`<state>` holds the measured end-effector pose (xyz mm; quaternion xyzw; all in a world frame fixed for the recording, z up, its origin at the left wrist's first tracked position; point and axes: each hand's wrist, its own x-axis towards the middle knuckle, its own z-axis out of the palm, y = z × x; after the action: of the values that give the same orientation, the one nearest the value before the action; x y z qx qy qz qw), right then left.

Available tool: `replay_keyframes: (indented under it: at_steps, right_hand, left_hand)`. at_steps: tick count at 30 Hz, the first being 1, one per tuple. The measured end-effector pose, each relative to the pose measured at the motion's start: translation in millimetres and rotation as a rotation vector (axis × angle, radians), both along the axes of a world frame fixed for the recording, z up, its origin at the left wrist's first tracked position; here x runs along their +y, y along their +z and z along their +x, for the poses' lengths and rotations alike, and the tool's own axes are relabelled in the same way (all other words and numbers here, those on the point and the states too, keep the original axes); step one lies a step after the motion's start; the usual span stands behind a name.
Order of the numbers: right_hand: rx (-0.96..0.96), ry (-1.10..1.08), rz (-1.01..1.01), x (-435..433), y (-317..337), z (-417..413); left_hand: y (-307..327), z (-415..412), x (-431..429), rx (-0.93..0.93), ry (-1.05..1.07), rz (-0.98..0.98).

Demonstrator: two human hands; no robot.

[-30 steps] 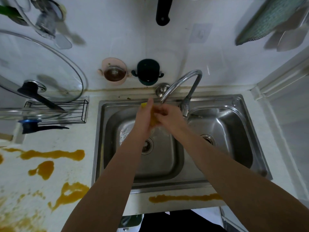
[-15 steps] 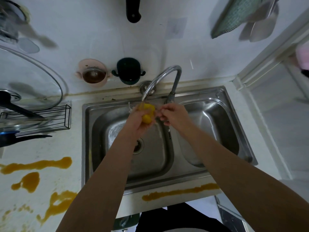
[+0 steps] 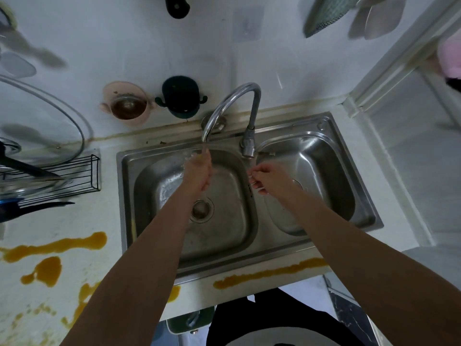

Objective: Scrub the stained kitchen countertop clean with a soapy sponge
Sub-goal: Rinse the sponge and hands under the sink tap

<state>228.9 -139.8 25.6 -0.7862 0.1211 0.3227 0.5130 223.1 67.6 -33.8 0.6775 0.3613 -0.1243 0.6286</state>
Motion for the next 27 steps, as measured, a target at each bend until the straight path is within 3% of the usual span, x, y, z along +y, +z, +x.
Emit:
replay_keyframes:
  at_steps: [5,10,12,17,21,27]
  right_hand:
    - [0.011,-0.020,0.002,-11.8,-3.4,-4.8]
    - [0.024,-0.052,0.000,-18.1,-8.9,-11.7]
    - [0.031,-0.049,-0.012,-18.6,-11.5,-15.4]
    - [0.038,-0.058,-0.003,-23.4,-16.7,-21.0]
    - [0.056,-0.077,0.005,-29.5,-20.4,-23.1]
    - [0.067,-0.107,0.044,-36.1,-19.2,-27.3]
  left_hand:
    - [-9.4,-1.9,0.9,-0.007,-0.028,0.099]
    - [-13.1,2.5,5.5,0.023,-0.061,0.331]
    - [-13.9,1.8,4.4,0.042,-0.041,0.314]
    - [2.6,1.2,-7.6,-0.030,0.204,-0.226]
    - [21.4,-3.6,-1.1,-0.102,0.281,-0.616]
    - [36.5,-6.4,-3.4,-0.192,0.361,-0.846]
